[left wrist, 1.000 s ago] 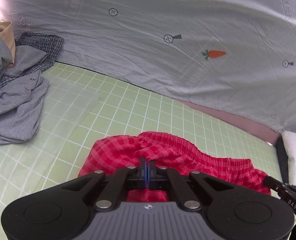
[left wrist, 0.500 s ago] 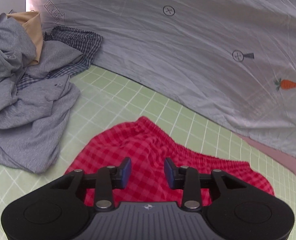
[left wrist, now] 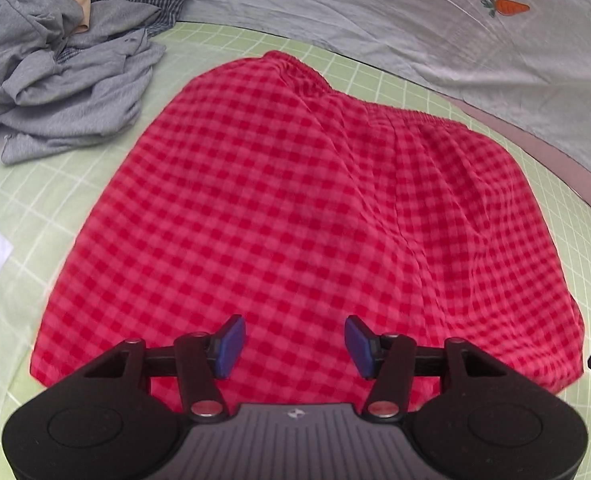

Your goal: Fold clothes

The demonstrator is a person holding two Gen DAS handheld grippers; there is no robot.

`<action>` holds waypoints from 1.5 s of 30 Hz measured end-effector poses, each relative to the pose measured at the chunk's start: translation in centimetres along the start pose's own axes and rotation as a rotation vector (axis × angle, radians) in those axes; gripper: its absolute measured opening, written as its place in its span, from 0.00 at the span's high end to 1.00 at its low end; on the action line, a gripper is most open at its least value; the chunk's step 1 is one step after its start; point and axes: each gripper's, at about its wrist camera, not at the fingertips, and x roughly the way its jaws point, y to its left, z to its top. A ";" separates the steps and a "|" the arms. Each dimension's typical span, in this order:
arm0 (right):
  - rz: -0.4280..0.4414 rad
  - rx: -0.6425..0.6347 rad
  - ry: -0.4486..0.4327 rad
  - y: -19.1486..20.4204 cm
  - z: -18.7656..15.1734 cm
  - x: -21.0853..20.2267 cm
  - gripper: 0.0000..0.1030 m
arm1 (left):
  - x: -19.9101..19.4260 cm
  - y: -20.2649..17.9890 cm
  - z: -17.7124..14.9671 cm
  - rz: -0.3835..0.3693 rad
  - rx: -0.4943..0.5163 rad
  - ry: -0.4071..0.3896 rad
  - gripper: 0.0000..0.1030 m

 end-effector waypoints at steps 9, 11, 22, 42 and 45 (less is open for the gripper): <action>0.035 -0.027 0.024 0.1 -0.8 1.3 0.57 | -0.9 -1.7 -2.4 -0.076 0.092 0.056 0.42; 0.046 -0.041 0.026 0.2 -0.8 1.7 0.56 | -0.7 -2.3 -2.7 -0.087 0.117 0.068 0.42; 0.065 -0.109 0.032 0.5 -0.8 2.6 0.77 | 0.8 -2.8 -3.2 -0.026 0.163 0.092 0.68; 0.217 0.149 -0.140 -2.5 3.5 -4.7 0.96 | -1.5 -1.3 2.8 0.008 0.205 -0.019 0.83; 0.170 0.103 -0.074 -1.3 2.9 -2.7 0.84 | -1.7 -0.4 1.7 0.009 0.195 -0.022 0.66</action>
